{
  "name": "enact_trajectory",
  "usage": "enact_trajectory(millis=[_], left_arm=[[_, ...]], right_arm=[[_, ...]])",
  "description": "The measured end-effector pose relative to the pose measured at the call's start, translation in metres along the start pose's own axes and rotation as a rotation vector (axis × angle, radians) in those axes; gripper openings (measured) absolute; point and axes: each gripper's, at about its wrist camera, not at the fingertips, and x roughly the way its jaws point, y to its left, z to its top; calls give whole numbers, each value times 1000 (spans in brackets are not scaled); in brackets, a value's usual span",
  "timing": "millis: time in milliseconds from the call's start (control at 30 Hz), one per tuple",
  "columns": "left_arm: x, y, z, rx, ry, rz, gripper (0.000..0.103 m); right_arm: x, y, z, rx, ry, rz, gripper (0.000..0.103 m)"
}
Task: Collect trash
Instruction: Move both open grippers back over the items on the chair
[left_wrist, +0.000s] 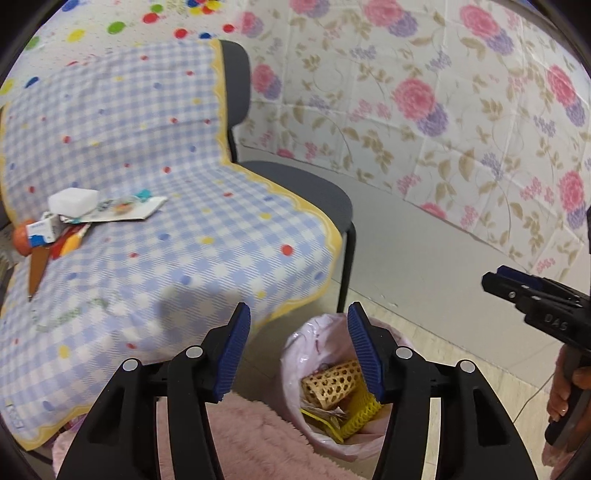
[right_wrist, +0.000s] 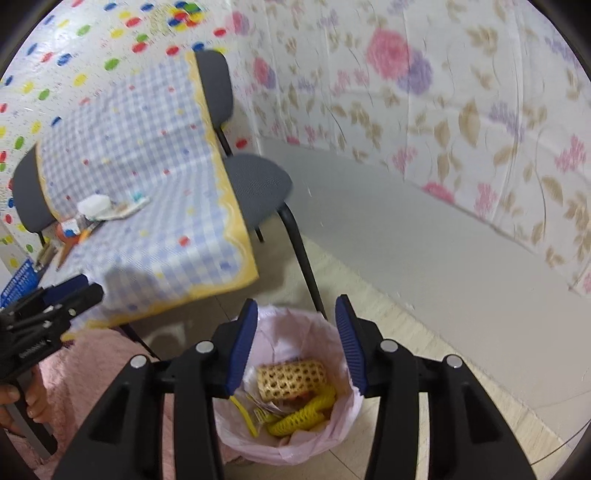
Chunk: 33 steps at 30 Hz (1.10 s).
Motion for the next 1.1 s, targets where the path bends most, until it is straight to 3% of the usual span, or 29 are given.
enact_trajectory(millis=[433,733,867,967,1100], left_arm=[[-55,48,11,-73,-79,127,59],[-71,106,13,-154,-95,276,63],[-78,133,14,-182,-93,348,64],[-85,154,15,-204,-92,411,76],[-92,185,19,-247,-82,478,76]], right_arm=[[4,63,27,-95,-30,94,44],[28,123,55,-182,-24,185,44],[42,146,66,-207,-16,232,48],[52,164,73,-230,-12,262,52],[66,186,83,-260,-10,296,57]])
